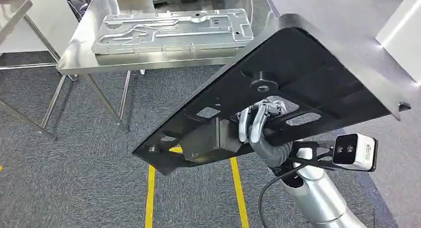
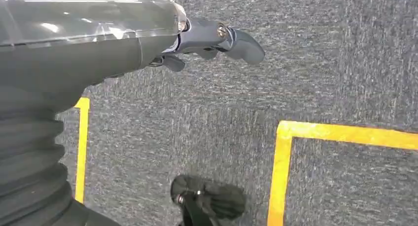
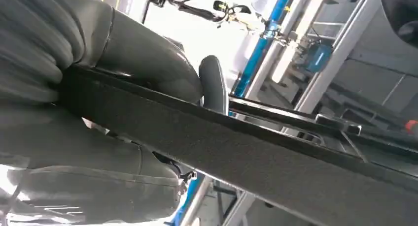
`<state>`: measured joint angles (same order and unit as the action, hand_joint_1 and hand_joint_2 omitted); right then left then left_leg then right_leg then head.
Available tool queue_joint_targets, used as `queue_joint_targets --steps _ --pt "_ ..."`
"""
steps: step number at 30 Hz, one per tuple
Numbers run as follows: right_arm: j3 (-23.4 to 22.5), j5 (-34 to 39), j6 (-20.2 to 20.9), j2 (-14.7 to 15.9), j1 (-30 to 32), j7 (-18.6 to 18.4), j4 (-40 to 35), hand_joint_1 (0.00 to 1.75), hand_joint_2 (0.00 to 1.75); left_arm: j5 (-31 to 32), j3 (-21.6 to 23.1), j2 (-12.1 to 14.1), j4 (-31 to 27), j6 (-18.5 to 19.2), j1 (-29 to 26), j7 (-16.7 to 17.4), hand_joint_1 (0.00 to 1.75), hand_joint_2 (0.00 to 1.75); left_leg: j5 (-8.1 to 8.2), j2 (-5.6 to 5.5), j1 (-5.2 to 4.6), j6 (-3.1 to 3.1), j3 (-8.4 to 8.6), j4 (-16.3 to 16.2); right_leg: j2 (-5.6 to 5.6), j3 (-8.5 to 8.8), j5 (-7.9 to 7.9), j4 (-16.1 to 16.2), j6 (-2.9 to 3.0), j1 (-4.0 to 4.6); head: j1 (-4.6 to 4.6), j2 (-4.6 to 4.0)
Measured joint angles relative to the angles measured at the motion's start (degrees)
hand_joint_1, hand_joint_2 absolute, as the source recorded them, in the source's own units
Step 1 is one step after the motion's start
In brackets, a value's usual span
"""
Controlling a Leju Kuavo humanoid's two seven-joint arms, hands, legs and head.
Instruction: Take the parts from the cabinet and place them on the table.
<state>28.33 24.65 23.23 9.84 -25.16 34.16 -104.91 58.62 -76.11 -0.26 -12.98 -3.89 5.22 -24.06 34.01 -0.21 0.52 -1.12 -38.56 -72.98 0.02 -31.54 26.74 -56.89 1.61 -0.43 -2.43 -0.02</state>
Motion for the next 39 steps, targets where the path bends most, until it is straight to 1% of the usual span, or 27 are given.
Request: queue_joint_targets --steps 1,2,3,5,6,7,11,12,13,15,16,17,18,19,21,22,24,25,26,28,30,32,34,35,37,38,39 --pt "0.0 0.0 0.0 0.0 0.3 0.0 0.0 1.75 1.75 0.0 0.0 0.0 0.0 0.0 -0.2 0.0 0.0 1.75 0.45 0.01 0.08 -0.17 -2.02 -2.5 -0.09 0.24 0.31 0.0 -0.01 0.06 0.0 0.0" --pt "0.0 0.0 0.0 0.0 0.6 0.0 0.0 1.75 1.75 0.0 0.0 0.0 0.0 0.0 -0.3 0.0 0.0 1.75 -0.68 0.01 0.15 -0.23 -2.6 -2.1 -0.22 0.63 0.66 0.0 -0.06 0.07 0.0 0.0" --pt "0.0 0.0 0.0 0.0 0.7 0.0 0.0 1.75 1.75 0.0 0.0 0.0 0.0 0.1 -0.3 0.0 0.0 1.75 -3.26 0.02 0.17 -0.29 -1.87 0.9 -0.36 1.22 1.1 0.0 -0.2 0.09 0.0 0.0" --pt "-0.1 0.0 0.1 0.0 0.7 0.0 0.0 1.75 1.75 0.0 0.0 0.0 0.0 0.1 -0.3 -0.1 0.0 1.75 -9.86 0.03 0.15 0.58 1.93 11.1 -0.35 2.77 2.19 0.0 -0.52 0.1 0.0 0.0" --pt "-0.2 0.0 0.1 -0.1 0.7 0.0 0.0 1.75 1.75 0.1 0.0 0.1 0.0 0.1 -0.4 -0.1 0.0 1.75 -10.78 0.01 -0.02 0.91 3.23 14.2 -0.29 3.34 2.71 0.1 -0.8 0.11 0.02 0.0" --pt "-0.3 0.0 0.2 -0.1 0.7 0.1 0.0 1.75 1.75 0.1 0.0 0.1 0.0 0.1 -0.2 -0.2 0.0 1.75 -8.4 0.11 -0.54 0.96 3.02 14.8 -0.39 3.26 2.9 0.1 -1.19 0.21 0.0 0.0" --pt "-0.8 0.0 0.3 -0.2 0.8 0.1 -0.5 1.75 1.75 0.2 0.0 0.1 0.0 0.1 -0.4 -0.2 0.0 1.75 -9.07 -0.13 -0.16 2.82 4.88 15.4 -0.32 3.74 3.06 -1.1 -2.63 0.32 -0.02 0.0" --pt "-0.9 -0.1 0.3 -0.2 0.8 0.1 -0.7 1.75 1.75 0.3 0.0 0.1 0.0 0.2 -0.3 -0.2 0.0 1.75 -8.79 -0.13 -0.14 3.18 5.51 15.7 -0.29 2.73 3.03 -3.5 -2.85 0.07 0.04 0.0" --pt "-1.0 -0.2 0.4 -0.2 0.8 0.1 -0.8 1.75 1.75 0.3 0.0 0.1 0.0 0.2 -0.2 -0.2 0.0 1.75 -8.36 -0.13 -0.13 3.44 5.88 15.7 -0.28 0.12 4.1 -7.6 -3.05 0.07 0.0 0.0" --pt "-1.2 -0.3 0.5 -0.2 1.4 0.2 -0.9 1.75 1.75 0.6 0.0 0.1 0.0 0.2 -0.2 -0.1 0.0 1.75 -7.48 -0.15 -0.13 3.56 6.67 15.7 -0.28 -5.71 7.68 -15.6 -3.37 -0.04 0.0 0.0" --pt "-1.3 -0.4 0.7 -0.2 1.8 0.2 -1.0 1.75 1.75 0.7 0.0 0.1 0.0 0.2 -0.2 -0.1 0.0 1.75 -6.94 -0.18 -0.13 3.56 7.22 15.7 -0.27 -8.22 9.1 -18.2 -3.58 -0.07 0.0 0.0" --pt "-1.4 -0.5 1.0 -0.3 2.1 0.2 -1.0 1.75 1.75 0.7 0.0 0.1 0.0 0.2 -0.3 -0.1 0.0 1.75 -6.38 -0.23 -0.13 3.51 7.9 15.7 -0.27 -9.49 9.18 -18.4 -3.65 -0.11 0.0 0.0" --pt "-1.6 -0.7 1.1 -0.3 2.3 0.1 -1.1 1.75 1.75 0.7 0.0 0.1 0.0 0.2 -0.3 -0.1 0.0 1.75 -5.72 -0.32 -0.13 3.42 8.79 15.7 -0.26 -9.62 7.92 -16.4 -3.76 -0.17 0.0 0.0" --pt "-1.9 -1.0 1.2 -0.3 2.3 0.1 -1.2 1.75 1.75 0.7 0.0 0.1 0.0 0.2 -0.3 -0.1 0.0 1.75 -4.9 -0.37 -0.13 3.24 9.93 15.7 -0.25 -8.71 5.08 -12.1 -3.63 -0.17 0.0 0.0" --pt "-2.3 -1.1 1.2 -0.3 2.5 0.1 -1.5 1.75 1.75 0.7 0.0 0.1 0.0 0.2 -0.2 -0.1 0.0 1.75 -3.36 -0.35 -0.15 2.88 11.39 15.8 -0.13 -6.6 -3.15 -3.0 -2.87 0.0 0.02 0.0" --pt "-2.4 -1.2 1.2 -0.3 2.8 0.2 -1.5 1.75 1.75 0.8 0.0 0.0 0.0 0.2 -0.1 0.0 0.0 1.75 -2.71 -0.32 -0.3 2.51 12.59 15.4 -0.22 -6.77 -4.37 -2.3 -2.6 0.41 -0.04 0.0" --pt "-2.6 -1.4 1.1 -0.7 3.2 0.3 -2.0 1.75 1.75 0.8 0.0 0.1 0.0 0.2 0.1 0.0 0.0 1.75 -2.06 -0.37 -0.32 1.8 12.82 16.3 -0.26 -6.21 -3.94 -2.1 -1.88 0.51 0.15 0.0" --pt "-2.9 -1.5 1.2 -0.7 3.2 0.4 -2.4 1.75 1.75 0.8 0.1 0.1 0.0 0.2 0.1 0.0 0.0 1.75 -2.89 -0.35 -0.4 1.29 13.18 15.5 -0.37 -5.71 -3.43 -1.7 -1.4 0.51 0.13 0.0" --pt "-3.1 -1.5 1.2 -0.7 3.3 0.4 -2.6 1.75 1.75 0.8 0.1 0.1 0.0 0.2 0.2 0.0 0.0 1.75 -3.12 -0.32 -0.38 0.97 13.09 14.7 -0.59 -4.76 -3.3 -1.3 -1.09 0.35 0.13 0.0" --pt "-3.3 -1.5 1.3 -0.9 3.5 0.5 -3.0 1.75 1.75 0.9 0.1 0.0 0.0 0.3 0.4 0.0 0.0 1.75 -3.47 -0.12 -0.11 0.65 10.09 8.9 -0.54 -2.93 -2.56 -0.4 -0.51 0.13 0.13 0.0" --pt "-3.5 -1.3 1.4 -1.2 3.8 0.8 -3.1 1.75 1.75 0.9 0.1 0.1 0.0 0.3 0.3 0.0 0.0 1.75 -0.18 -0.12 0.12 0.13 4.51 1.6 -0.76 -1.88 -1.47 -0.3 -0.27 0.11 0.13 0.0" --pt "-3.7 -1.1 1.6 -1.3 4.5 1.1 -3.2 1.75 1.75 0.9 0.1 0.1 0.0 0.3 0.1 0.0 0.0 1.75 3.56 -0.12 0.22 -0.16 0.66 -1.2 -1.11 -0.44 -0.21 -0.3 -0.33 0.09 0.11 0.0" --pt "-3.9 -1.0 1.9 -1.4 4.9 1.4 -3.2 1.75 1.75 0.9 0.1 0.1 0.0 0.3 0.0 0.0 0.0 1.75 1.28 -0.11 0.34 -0.18 0.32 3.0 -1.53 1.33 1.09 -0.3 -0.52 0.06 0.13 0.0" --pt "-4.0 -1.0 2.0 -1.5 5.2 1.6 -3.4 1.75 1.75 0.9 0.1 0.1 0.0 0.3 0.0 0.0 0.0 1.75 -2.26 -0.15 0.36 -0.11 1.03 7.2 -1.67 2.42 1.84 -0.3 -0.69 0.06 0.13 0.0" --pt "-4.4 -1.2 2.2 -1.7 5.4 2.3 -3.7 1.75 1.75 0.8 0.1 0.2 0.0 0.3 -0.3 0.0 0.0 1.75 -11.89 -0.14 0.16 0.46 1.29 14.1 -1.79 3.78 3.27 -0.7 -1.11 0.26 0.15 0.0" --pt "-4.5 -1.4 2.4 -1.8 5.8 2.5 -3.8 1.75 1.75 0.7 0.2 0.2 0.0 0.3 -0.2 0.1 0.0 1.75 -10.0 0.03 -0.1 0.95 1.57 13.7 -2.22 3.67 3.73 -0.4 -1.6 0.34 0.13 0.0" --pt "-4.9 -1.6 2.5 -1.8 6.0 2.5 -4.0 1.75 1.75 0.7 0.1 0.3 -0.1 0.3 -0.2 0.0 0.0 1.75 -10.83 -0.07 -0.27 1.37 1.84 13.6 -2.26 3.95 4.12 -0.1 -2.06 0.24 0.11 0.0"
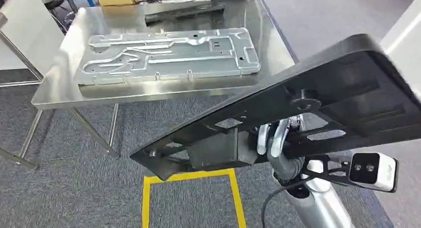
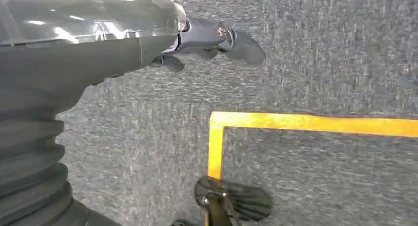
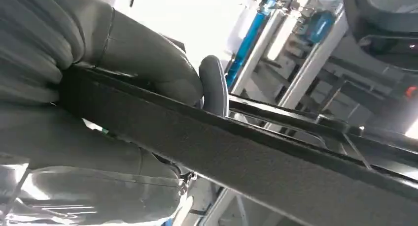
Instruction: Take the parts from the cabinet and place them on the table.
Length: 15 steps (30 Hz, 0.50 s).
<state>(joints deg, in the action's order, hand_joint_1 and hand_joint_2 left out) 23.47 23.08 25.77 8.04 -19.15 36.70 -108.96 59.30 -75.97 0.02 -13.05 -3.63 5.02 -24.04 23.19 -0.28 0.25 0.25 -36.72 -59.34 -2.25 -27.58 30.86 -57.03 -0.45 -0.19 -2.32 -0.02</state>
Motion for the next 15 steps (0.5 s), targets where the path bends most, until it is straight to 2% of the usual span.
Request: queue_joint_targets --steps 2,3,4,5,7,8,9,10,11,12,13,14,15 --pt "-0.4 -0.3 0.4 -0.1 0.2 0.2 -0.5 1.75 1.75 0.0 0.0 0.0 0.0 0.0 0.2 -0.1 0.0 1.75 0.34 -0.09 0.17 0.65 0.85 0.6 0.14 0.4 -0.35 -0.7 -0.52 0.06 0.02 0.0" --pt "-0.5 -0.5 0.4 -0.1 0.2 0.3 -0.7 1.75 1.75 0.0 0.0 0.0 0.0 0.0 0.2 -0.1 0.0 1.75 0.47 -0.07 0.34 0.89 1.55 1.2 0.7 -0.58 -0.76 -2.8 -0.8 -0.04 0.02 0.0" --pt "-0.7 -0.5 0.5 -0.2 0.2 0.4 -0.9 1.75 1.75 0.0 0.0 0.0 0.0 0.0 0.2 -0.1 0.0 1.75 0.79 -0.06 0.33 1.26 2.21 1.4 1.43 -2.62 -1.0 -6.3 -1.07 -0.08 0.02 0.0" --pt "-0.7 -0.5 0.5 -0.2 0.3 0.4 -0.9 1.75 1.75 0.0 0.0 0.0 0.0 0.0 0.2 -0.1 0.0 1.75 1.18 -0.05 0.32 1.5 2.61 1.5 1.65 -5.38 0.02 -10.3 -1.31 -0.1 0.02 0.0" --pt "-0.9 -0.5 0.5 -0.2 0.8 0.5 -1.0 1.75 1.75 0.0 0.0 0.0 0.0 0.0 0.2 -0.1 0.0 1.75 2.2 -0.05 0.28 1.63 3.48 1.5 1.7 -10.99 4.35 -17.2 -1.55 -0.18 0.02 0.0" --pt "-1.0 -0.5 0.6 -0.2 1.1 0.5 -1.0 1.75 1.75 -0.1 0.0 0.0 0.0 0.0 0.2 -0.1 0.0 1.75 2.72 -0.08 0.28 1.67 4.07 1.5 1.72 -12.69 5.59 -18.4 -1.58 -0.18 0.02 0.0" --pt "-1.0 -0.5 0.6 -0.2 1.2 0.5 -1.0 1.75 1.75 -0.2 0.0 0.0 0.0 0.0 0.1 -0.1 0.0 1.75 3.32 -0.14 0.25 1.67 4.9 1.5 1.76 -13.36 5.19 -17.6 -1.57 -0.17 0.02 0.0" --pt "-1.2 -0.5 0.8 -0.2 1.2 0.5 -1.0 1.75 1.75 -0.2 0.0 0.0 0.0 0.0 0.1 -0.1 0.0 1.75 3.95 -0.19 0.2 1.65 5.79 1.5 1.81 -13.03 3.33 -14.9 -1.37 -0.15 0.02 0.0" --pt "-1.4 -0.5 1.0 -0.3 1.2 0.5 -1.0 1.75 1.75 -0.4 0.0 0.0 0.0 0.0 0.1 -0.1 0.0 1.75 4.67 -0.19 0.07 1.56 6.87 1.5 1.84 -11.89 -0.13 -10.3 -0.84 -0.01 0.02 0.0" --pt "-1.5 -0.5 1.1 -0.3 1.2 0.5 -1.1 1.75 1.75 -0.5 0.0 0.0 0.0 0.0 0.1 -0.1 0.0 1.75 5.36 -0.16 -0.02 1.43 7.78 1.6 1.94 -10.61 -4.2 -5.5 -0.27 0.28 0.02 0.0" --pt "-1.6 -0.5 1.3 -0.3 1.3 0.5 -1.1 1.75 1.75 -0.5 0.0 -0.3 0.0 0.0 0.0 -0.1 0.0 1.75 5.96 -0.15 -0.1 1.23 8.1 1.6 2.2 -10.27 -8.7 -1.7 0.48 0.64 0.02 0.0" --pt "-1.7 -0.5 1.4 -0.3 1.3 0.6 -1.0 1.75 1.75 -0.5 0.0 -0.3 0.0 0.0 0.2 -0.1 0.0 1.75 6.5 -0.29 -0.22 0.78 8.49 1.6 2.05 -10.11 -7.88 -1.6 0.48 0.79 0.02 0.0" --pt "-1.7 -0.5 1.5 -0.5 1.4 0.6 -1.2 1.75 1.75 -0.5 0.0 -0.2 0.0 0.0 0.2 -0.2 0.0 1.75 6.83 -0.19 -0.18 0.41 8.57 1.9 2.0 -9.84 -7.88 -1.6 0.7 0.88 0.0 0.0"
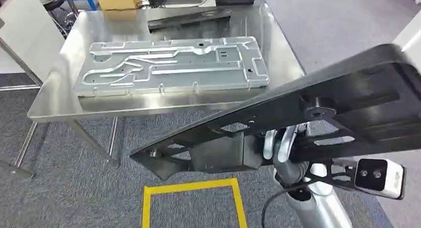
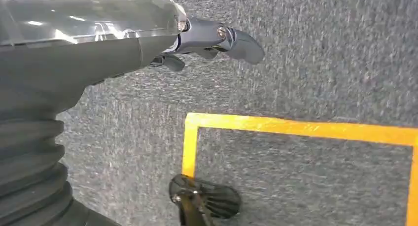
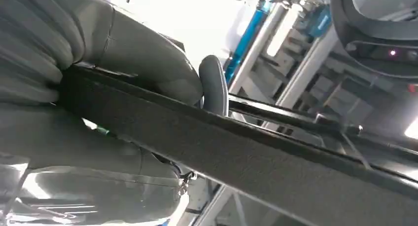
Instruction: Take the parts from the cabinet and place them on the table.
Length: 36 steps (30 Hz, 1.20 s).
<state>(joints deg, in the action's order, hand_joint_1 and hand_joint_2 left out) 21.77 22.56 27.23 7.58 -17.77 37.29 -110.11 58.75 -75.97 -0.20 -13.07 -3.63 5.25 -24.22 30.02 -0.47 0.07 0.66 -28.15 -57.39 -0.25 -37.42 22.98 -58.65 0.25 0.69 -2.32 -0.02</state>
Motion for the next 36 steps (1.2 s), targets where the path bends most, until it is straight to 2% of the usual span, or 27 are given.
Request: queue_joint_targets --steps 2,3,4,5,7,8,9,10,11,13,14,15,17,18,19,20,23,24,25,26,28,29,30,31,33,35,36 --pt "-0.2 0.0 0.1 -0.1 0.0 0.0 -0.2 1.75 1.75 0.0 0.0 0.0 0.0 0.1 0.0 -0.1 0.0 1.75 -0.58 0.04 -0.06 -0.72 0.76 -0.5 -0.23 0.71 0.28 0.8 0.77 -0.13 0.05 0.0" --pt "-0.3 0.0 0.1 -0.2 0.0 0.0 -0.4 1.75 1.75 0.0 0.0 0.2 0.0 0.2 0.0 -0.1 0.0 1.75 -0.33 0.03 -0.03 -0.91 0.38 -1.1 -0.24 1.66 0.26 1.1 0.94 -0.55 0.02 0.0" --pt "-0.3 0.0 0.1 -0.3 -0.1 0.0 -0.4 1.75 1.75 0.0 0.0 0.2 0.0 0.2 0.1 -0.1 0.0 1.75 -0.39 0.1 0.14 -1.14 -0.54 -3.8 -0.23 2.5 0.61 1.5 1.38 -0.53 0.04 0.0" --pt "-0.3 0.0 0.1 -0.5 -0.2 0.0 -0.5 1.75 1.75 0.0 0.0 0.1 0.0 0.3 0.2 -0.1 0.0 1.75 0.2 0.12 0.19 -1.34 -2.84 -7.8 -0.17 2.94 1.09 1.5 1.66 -0.56 0.0 0.0" --pt "-0.3 0.0 0.1 -0.5 0.0 0.0 -0.5 1.75 1.75 0.0 0.0 0.3 -0.1 0.3 0.1 -0.1 0.0 1.75 4.12 0.12 0.42 -2.06 -8.18 -15.6 -0.21 3.9 2.15 1.5 1.7 -0.55 0.02 0.0" --pt "-0.3 0.0 0.1 -0.5 0.1 0.0 -0.5 1.75 1.75 0.0 0.0 0.3 0.0 0.4 -0.1 -0.1 0.0 1.75 6.08 0.13 0.51 -2.34 -10.33 -17.9 -0.28 4.57 2.73 1.5 1.65 -0.56 0.02 0.0" --pt "-0.3 0.0 0.0 -0.5 0.2 0.0 -0.5 1.75 1.75 0.1 0.0 0.3 0.0 0.5 -0.2 -0.1 0.0 1.75 6.21 0.13 0.59 -2.41 -11.15 -17.8 -0.39 5.2 3.22 1.5 1.59 -0.58 0.0 0.0" --pt "-0.3 0.0 0.0 -0.6 0.3 0.0 -0.5 1.75 1.75 0.2 0.0 0.3 0.0 0.6 -0.2 -0.1 0.0 1.75 4.73 0.15 0.65 -2.3 -11.01 -15.2 -0.46 6.21 3.94 1.5 1.47 -0.59 0.0 0.0" --pt "-0.3 0.0 0.0 -0.6 0.3 0.0 -0.5 1.75 1.75 0.2 0.0 0.3 0.0 0.6 -0.2 -0.1 0.0 1.75 1.96 0.16 0.66 -2.12 -10.06 -11.3 -0.46 7.17 4.58 1.5 1.35 -0.6 0.02 0.0" --pt "-0.5 0.0 0.0 -0.6 0.4 0.1 -0.5 1.75 1.75 0.5 0.0 0.4 0.0 0.7 -0.3 -0.2 0.0 1.75 -6.76 0.15 0.63 -1.43 -7.73 -1.8 -0.42 8.65 6.03 1.5 0.98 -0.58 0.02 0.0" --pt "-0.6 0.0 0.0 -0.6 0.6 0.3 -0.5 1.75 1.75 0.5 0.0 0.5 0.0 0.7 -0.3 -0.1 0.0 1.75 -6.21 0.16 0.2 -1.31 -7.89 -1.4 -0.6 9.38 6.54 1.2 0.64 -0.35 0.02 0.0" --pt "-0.7 0.0 0.0 -0.6 0.6 0.5 -0.6 1.75 1.75 0.5 0.0 0.5 -0.1 0.8 -0.3 -0.1 0.0 1.75 -5.98 0.15 0.12 -0.83 -7.35 -1.5 -0.7 9.14 6.94 1.3 0.18 -0.33 0.02 0.0" --pt "-1.1 -0.1 0.2 -0.6 0.8 0.6 -0.8 1.75 1.75 0.5 0.0 0.5 -0.1 0.8 -0.3 -0.1 0.0 1.75 -6.18 0.14 0.1 -0.16 -7.23 -1.3 -0.68 9.37 6.76 0.7 -0.36 -0.33 0.02 0.0" --pt "-1.3 -0.1 0.2 -0.6 0.8 0.7 -0.9 1.75 1.75 0.5 0.0 0.5 -0.1 0.8 -0.2 0.0 0.0 1.75 -6.18 0.04 0.3 0.15 -6.66 -1.0 -0.72 9.0 6.48 -0.3 -0.62 -0.34 0.02 0.0" --pt "-1.4 -0.2 0.2 -0.6 0.9 0.7 -1.1 1.75 1.75 0.5 0.0 0.5 -0.1 0.7 -0.1 0.0 0.0 1.75 -6.0 0.1 0.45 0.39 -6.1 -0.4 -0.52 7.8 6.18 -2.4 -0.78 -0.57 0.04 0.0" --pt "-1.5 -0.2 0.2 -0.6 0.8 0.9 -1.2 1.75 1.75 0.5 0.0 0.6 -0.1 0.7 -0.1 0.0 0.0 1.75 -5.75 0.15 0.49 0.76 -5.49 -0.1 -0.39 5.58 6.4 -6.0 -1.19 -0.54 0.02 0.0" --pt "-1.8 -0.4 0.4 -0.6 1.4 1.1 -1.3 1.75 1.75 0.2 0.0 0.6 -0.1 0.5 0.0 0.1 0.0 1.75 -4.59 0.12 0.48 1.02 -4.44 0.0 -0.28 -2.68 12.12 -16.6 -1.87 -1.0 0.02 0.0" --pt "-1.9 -0.5 0.5 -0.6 1.7 1.2 -1.3 1.75 1.75 0.2 0.0 0.6 -0.1 0.5 -0.1 0.1 0.0 1.75 -4.22 0.1 0.48 1.02 -3.97 0.0 -0.22 -4.12 12.69 -17.7 -1.92 -1.04 0.02 0.0" --pt "-2.0 -0.6 0.5 -0.6 1.8 1.2 -1.3 1.75 1.75 0.0 0.0 0.6 -0.1 0.5 -0.1 0.1 0.0 1.75 -3.72 0.07 0.49 0.97 -3.31 0.0 -0.14 -4.55 11.59 -16.6 -1.85 -1.05 0.04 0.0" --pt "-2.1 -0.7 0.6 -0.6 1.8 1.2 -1.3 1.75 1.75 0.0 0.0 0.6 -0.1 0.5 -0.2 0.1 0.0 1.75 -3.14 0.03 0.48 0.86 -2.46 0.0 -0.04 -3.69 8.82 -13.0 -1.75 -1.06 0.04 0.0" --pt "-2.6 -0.7 0.7 -0.5 1.8 1.2 -1.4 1.75 1.75 0.0 0.0 0.5 -0.1 0.5 -0.1 0.1 0.0 1.75 -1.96 0.03 0.47 0.52 -0.87 0.0 0.01 -0.56 1.68 -3.5 -1.13 -0.95 0.04 0.0" --pt "-2.8 -0.7 0.7 -0.5 1.8 1.3 -1.5 1.75 1.75 0.0 0.0 0.5 -0.1 0.5 -0.2 0.1 0.0 1.75 -1.44 0.02 0.4 0.22 -0.84 0.0 0.26 0.05 -1.3 -0.1 -0.73 -0.78 0.04 0.0" --pt "-2.8 -0.7 0.7 -0.5 1.9 1.3 -1.5 1.75 1.75 0.0 0.0 0.5 -0.1 0.5 0.0 0.0 0.0 1.75 -0.93 -0.06 0.16 -0.32 -0.57 -0.1 0.28 -0.04 1.1 -0.2 -0.34 -0.43 0.07 0.0" --pt "-2.8 -0.8 0.7 -0.5 2.1 1.4 -1.6 1.75 1.75 0.0 0.0 0.6 -0.1 0.4 0.0 0.1 0.0 1.75 -0.56 0.08 0.12 -0.6 -0.72 0.1 0.21 0.02 0.16 0.0 -0.05 -0.37 0.0 0.0" --pt "-2.9 -0.8 0.9 -0.4 2.1 1.4 -1.9 1.75 1.75 0.0 0.0 0.6 -0.1 0.5 0.0 0.0 0.0 1.75 -1.14 0.11 0.02 -1.11 -0.06 -0.9 -0.05 0.71 0.05 0.4 0.65 -0.64 0.02 0.0" --pt "-3.0 -0.8 0.8 -0.5 2.0 1.4 -2.2 1.75 1.75 -0.1 0.0 0.5 -0.1 0.5 0.2 -0.1 0.0 1.75 -1.54 0.17 0.23 -1.48 -3.1 -6.5 0.08 1.94 0.6 0.8 1.36 -0.88 0.0 0.0" --pt "-3.1 -0.8 0.7 -0.5 2.1 1.3 -2.3 1.75 1.75 -0.1 0.0 0.5 -0.1 0.5 0.2 -0.2 0.0 1.75 -0.41 0.17 0.3 -1.88 -5.65 -10.7 0.09 2.29 1.04 0.8 1.63 -0.86 0.02 0.0"
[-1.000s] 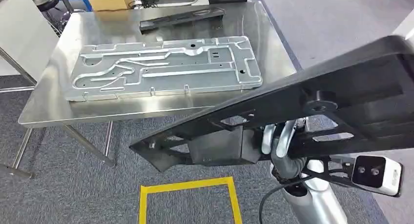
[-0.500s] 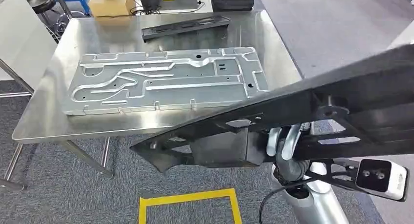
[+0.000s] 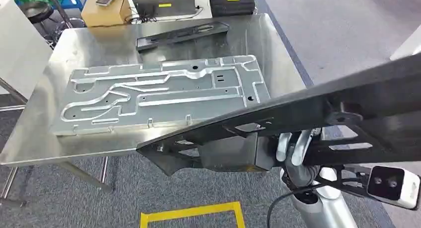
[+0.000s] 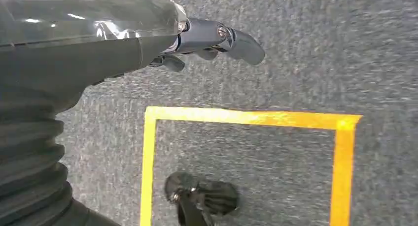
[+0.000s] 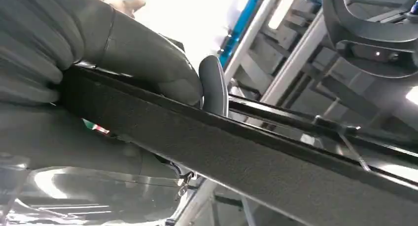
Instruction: Take the parts from the cabinet and place them on the table.
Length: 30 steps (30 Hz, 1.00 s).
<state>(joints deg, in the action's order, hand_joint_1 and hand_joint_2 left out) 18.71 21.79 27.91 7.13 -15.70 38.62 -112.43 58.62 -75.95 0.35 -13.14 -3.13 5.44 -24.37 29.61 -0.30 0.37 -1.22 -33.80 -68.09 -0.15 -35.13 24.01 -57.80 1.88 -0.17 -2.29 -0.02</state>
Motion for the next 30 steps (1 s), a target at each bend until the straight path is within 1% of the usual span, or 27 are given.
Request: queue_joint_targets --steps 1,2,3,4,5,6,9,10,11,12,13,14,15,16,17,18,19,20,21,22,23,24,25,26,27,29,30 --pt "-0.1 -0.1 -0.5 0.0 0.1 -0.4 -0.1 1.75 1.75 -0.1 0.0 0.0 0.0 0.0 0.0 0.0 0.0 1.75 2.41 0.0 0.06 -0.28 -2.61 -3.9 -0.03 0.39 0.43 0.0 0.11 0.03 -0.02 0.0" --pt "-0.2 -0.3 -0.8 0.0 0.1 -0.6 -0.1 1.75 1.75 -0.3 0.0 0.1 0.0 0.0 -0.2 0.0 0.0 1.75 4.86 0.0 0.08 -0.51 -4.81 -6.8 -0.1 0.81 0.85 0.0 0.17 0.05 -0.02 0.0" --pt "-0.2 -0.5 -1.5 0.0 0.3 -0.9 -0.2 1.75 1.75 -0.4 0.0 0.0 0.0 0.0 -0.3 0.0 0.0 1.75 6.28 0.0 0.09 -0.53 -6.18 -8.0 -0.18 1.29 1.22 0.0 0.15 0.06 -0.02 0.0" --pt "-0.4 -0.8 -2.2 0.0 0.6 -1.1 -0.3 1.75 1.75 -0.5 -0.1 0.0 0.0 0.0 -0.3 0.0 0.0 1.75 5.91 0.01 0.1 -0.43 -6.5 -6.9 -0.23 1.94 1.57 -0.1 0.11 0.07 -0.02 0.0" --pt "-0.6 -1.8 -3.2 0.0 0.6 -1.5 -0.4 1.75 1.75 -0.5 -0.1 0.0 0.0 0.0 -0.3 -0.2 0.0 1.75 4.01 0.01 0.11 -0.36 -5.87 -4.2 -0.23 2.54 2.01 -0.1 0.06 0.08 -0.02 0.0" --pt "-0.7 -2.2 -3.7 0.0 0.6 -1.6 -0.4 1.75 1.75 -0.5 -0.1 0.0 0.0 0.0 -0.3 -0.2 0.0 1.75 3.29 0.01 0.11 -0.31 -5.58 -3.2 -0.22 2.69 2.11 -0.1 0.05 0.09 -0.02 0.0" --pt "-0.7 -2.2 -3.7 0.0 0.5 -1.6 -0.4 1.75 1.75 -0.5 -0.1 0.0 0.0 0.0 -0.3 -0.2 0.0 1.75 3.1 0.01 0.11 -0.3 -5.5 -2.9 -0.22 2.73 2.13 -0.1 0.04 0.09 -0.02 0.0" --pt "-0.8 -2.5 -3.9 0.0 0.5 -1.7 -0.4 1.75 1.75 -0.5 -0.1 0.0 0.0 0.0 -0.3 -0.2 0.0 1.75 2.3 0.01 0.11 -0.25 -5.17 -1.8 -0.23 2.89 2.22 -0.1 0.02 0.1 -0.02 0.0" --pt "-1.2 -4.9 -6.2 -0.1 -0.1 -2.0 -0.1 1.75 1.75 -0.4 -0.1 0.0 0.0 0.3 -0.3 -0.6 0.0 1.75 -1.57 0.02 0.11 0.02 -3.47 3.4 -0.22 3.55 2.68 -0.1 -0.06 0.14 -0.02 0.0" --pt "-3.2 -10.2 -10.4 -0.1 -8.8 -1.1 7.9 1.75 1.75 0.2 0.0 0.2 0.0 1.2 0.1 -1.1 0.0 1.75 -5.14 0.22 -0.42 1.02 -2.13 9.5 -0.92 3.46 3.4 -0.5 -0.94 0.4 -0.02 0.0" --pt "-4.7 -12.2 -11.6 0.0 -12.1 -0.9 11.9 1.75 1.75 0.2 0.0 0.3 0.0 1.4 0.1 -1.3 0.0 1.75 -6.37 0.17 -0.41 1.44 -2.23 9.5 -0.87 3.52 3.6 -0.5 -1.34 0.38 0.0 0.0" --pt "-5.7 -14.4 -12.8 0.0 -15.2 -0.8 15.3 1.75 1.75 0.2 0.0 0.3 0.0 1.5 0.1 -1.4 0.0 1.75 -6.49 0.13 -0.37 1.68 -2.22 9.5 -0.88 3.6 3.56 -0.3 -1.63 0.39 -0.02 0.0" --pt "-6.2 -17.2 -14.5 0.1 -18.5 -0.9 18.7 1.75 1.75 0.2 0.0 0.3 0.0 1.7 0.1 -1.6 0.0 1.75 -6.92 0.25 0.37 2.18 -1.87 10.2 -0.84 3.48 3.99 -0.6 -1.98 0.49 -0.02 0.0" --pt "-6.5 -20.0 -16.9 0.2 -21.4 -1.4 21.8 1.75 1.75 0.2 0.0 0.3 0.0 1.9 0.2 -1.9 0.0 1.75 -6.96 0.22 0.25 2.35 -1.71 10.5 -0.57 2.98 4.94 -2.0 -2.18 0.46 0.0 0.0" --pt "-6.5 -23.2 -19.6 0.2 -24.6 -2.0 25.1 1.75 1.75 0.2 0.0 0.5 0.0 2.1 0.3 -2.2 0.0 1.75 -6.89 0.22 0.26 2.51 -1.68 10.5 -0.49 1.18 6.85 -5.5 -2.38 0.35 -0.02 0.0" --pt "-6.4 -27.0 -23.0 0.1 -27.3 -2.9 28.7 1.75 1.75 0.2 0.1 0.5 0.0 2.3 0.3 -2.4 0.0 1.75 -6.83 0.22 0.25 2.58 -1.68 10.5 -0.42 -1.42 8.97 -10.3 -2.6 0.17 0.0 0.0" --pt "-6.1 -30.7 -26.4 -0.1 -29.4 -3.9 32.1 1.75 1.75 0.2 0.1 0.5 0.0 2.4 0.3 -2.5 0.0 1.75 -6.73 0.19 0.23 2.7 -1.68 10.5 -0.34 -4.0 10.6 -15.0 -2.82 0.01 0.0 0.0" --pt "-5.7 -34.2 -29.5 -0.2 -31.2 -4.5 35.5 1.75 1.75 0.1 0.1 0.5 0.0 2.4 0.4 -2.7 0.0 1.75 -6.65 0.14 0.24 2.78 -1.67 10.4 -0.28 -6.12 11.18 -18.4 -2.98 -0.12 0.0 0.0" --pt "-5.1 -37.0 -32.0 -0.3 -32.8 -4.8 38.7 1.75 1.75 0.1 0.1 0.5 0.0 2.4 0.3 -2.7 0.0 1.75 -6.55 -0.01 0.24 2.73 -1.55 10.4 -0.2 -6.9 10.29 -18.8 -3.06 -0.23 0.0 0.0" --pt "-4.5 -39.6 -34.5 -0.5 -34.5 -5.0 42.2 1.75 1.75 0.1 0.1 0.5 0.0 2.4 0.3 -2.7 0.0 1.75 -6.4 -0.15 0.25 2.62 -1.36 10.4 -0.12 -6.22 7.84 -16.3 -3.05 -0.35 0.0 0.0" --pt "-3.9 -42.0 -36.8 -0.8 -36.0 -5.5 44.9 1.75 1.75 0.1 0.1 0.5 0.0 2.4 0.3 -2.8 0.0 1.75 -6.21 -0.3 0.26 2.45 -1.13 10.3 -0.11 -4.3 4.62 -11.5 -2.93 -0.44 0.0 0.0" --pt "-3.3 -44.8 -38.7 -1.0 -37.3 -6.4 46.9 1.75 1.75 0.1 0.1 0.5 0.0 2.4 0.3 -2.8 0.0 1.75 -6.0 -0.35 0.25 2.29 -0.92 10.2 -0.11 -2.47 2.09 -7.0 -2.78 -0.48 0.0 0.0" --pt "-2.1 -49.4 -41.5 -1.5 -39.4 -8.0 49.9 1.75 1.75 0.1 0.1 0.5 0.0 2.4 0.4 -2.8 0.0 1.75 -5.69 -0.45 0.24 1.95 -0.89 10.1 -0.11 -0.52 0.15 -1.6 -2.49 -0.45 0.0 0.0" --pt "-0.9 -52.8 -43.2 -1.9 -41.0 -9.0 52.5 1.75 1.75 0.1 0.1 0.5 0.0 2.3 0.5 -2.9 0.0 1.75 -5.53 -0.44 -0.12 1.68 -1.17 9.8 -0.14 0.03 0.8 -1.0 -2.43 0.03 0.0 0.0" --pt "1.0 -58.1 -44.7 -2.7 -42.9 -11.1 56.0 1.75 1.75 0.1 0.1 0.7 0.0 2.3 0.5 -3.1 0.0 1.75 -5.63 -0.41 -0.09 1.38 -1.31 9.9 -0.26 -0.18 0.72 -0.9 -2.19 -0.08 -0.04 0.0" --pt "4.5 -66.4 -45.5 -3.7 -45.5 -15.1 61.9 1.75 1.75 0.2 0.1 0.7 0.0 2.3 0.5 -3.3 0.0 1.75 -5.64 -0.33 0.04 0.75 -1.06 10.2 -0.4 -0.18 0.85 -0.8 -1.61 0.1 0.0 0.0" --pt "6.5 -69.9 -45.4 -4.7 -47.0 -17.1 65.5 1.75 1.75 0.3 0.2 0.8 0.0 2.4 0.6 -3.5 0.0 1.75 -5.38 -0.34 -0.03 0.32 -1.08 10.1 -0.37 0.09 0.56 -0.2 -1.11 -0.27 -0.02 0.0"
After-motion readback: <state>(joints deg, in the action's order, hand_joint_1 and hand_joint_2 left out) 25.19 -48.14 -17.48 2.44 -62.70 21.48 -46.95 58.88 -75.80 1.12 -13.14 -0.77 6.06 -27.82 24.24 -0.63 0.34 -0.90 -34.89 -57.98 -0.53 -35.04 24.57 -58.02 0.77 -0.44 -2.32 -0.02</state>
